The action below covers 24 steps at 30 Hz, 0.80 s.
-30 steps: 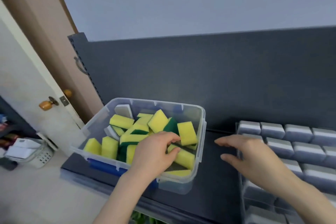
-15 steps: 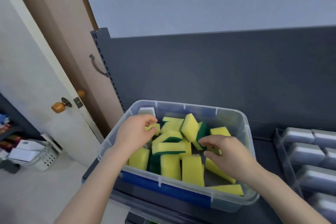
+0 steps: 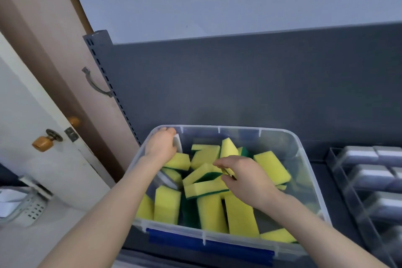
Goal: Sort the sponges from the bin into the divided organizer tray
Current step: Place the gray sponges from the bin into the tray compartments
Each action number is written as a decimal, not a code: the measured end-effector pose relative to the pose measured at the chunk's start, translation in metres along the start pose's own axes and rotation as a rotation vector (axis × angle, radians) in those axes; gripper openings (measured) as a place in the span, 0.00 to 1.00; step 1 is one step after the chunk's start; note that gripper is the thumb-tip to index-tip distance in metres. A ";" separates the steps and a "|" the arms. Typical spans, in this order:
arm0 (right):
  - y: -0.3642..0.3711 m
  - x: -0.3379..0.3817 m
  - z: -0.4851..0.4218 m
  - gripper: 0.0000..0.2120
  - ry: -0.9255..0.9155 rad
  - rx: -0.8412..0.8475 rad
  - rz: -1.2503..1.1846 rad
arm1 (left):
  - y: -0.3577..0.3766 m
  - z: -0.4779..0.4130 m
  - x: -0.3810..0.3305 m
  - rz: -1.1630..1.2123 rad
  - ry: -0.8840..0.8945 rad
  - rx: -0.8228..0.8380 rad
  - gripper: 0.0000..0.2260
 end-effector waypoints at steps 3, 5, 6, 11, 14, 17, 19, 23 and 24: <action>0.010 0.004 -0.003 0.19 -0.004 0.019 0.004 | 0.002 0.004 0.003 -0.074 0.018 0.008 0.19; 0.013 0.002 0.001 0.19 -0.008 0.032 -0.008 | -0.008 0.009 0.001 -0.136 0.065 0.007 0.15; 0.013 0.000 0.002 0.19 -0.004 0.034 -0.019 | -0.018 0.012 -0.002 -0.130 0.082 -0.029 0.14; -0.002 -0.010 -0.001 0.16 0.122 -0.049 -0.239 | -0.092 0.044 -0.030 0.221 0.183 -0.417 0.14; -0.005 -0.013 -0.005 0.13 0.446 -0.095 -0.678 | -0.119 0.074 -0.057 0.333 0.331 -0.593 0.16; 0.000 -0.010 -0.006 0.14 0.775 -0.021 -1.159 | -0.121 0.100 -0.080 0.347 0.517 -0.682 0.14; 0.000 -0.007 -0.007 0.17 0.817 0.014 -1.298 | -0.115 0.111 -0.089 0.347 0.623 -0.699 0.12; -0.003 -0.009 -0.009 0.17 0.773 -0.059 -1.212 | -0.099 0.119 -0.090 0.381 0.687 -0.560 0.14; -0.006 -0.009 -0.010 0.17 0.742 -0.088 -1.142 | -0.097 0.117 -0.086 0.421 0.626 -0.518 0.18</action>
Point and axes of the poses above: each hand's wrist, its own z-axis away from the middle knuckle, its own y-axis out of the palm, x = y × z, the point moved 5 cm from there along -z, towards the middle knuckle, and after that the axes turned 14 degrees about -x, right-handed, at the moved point
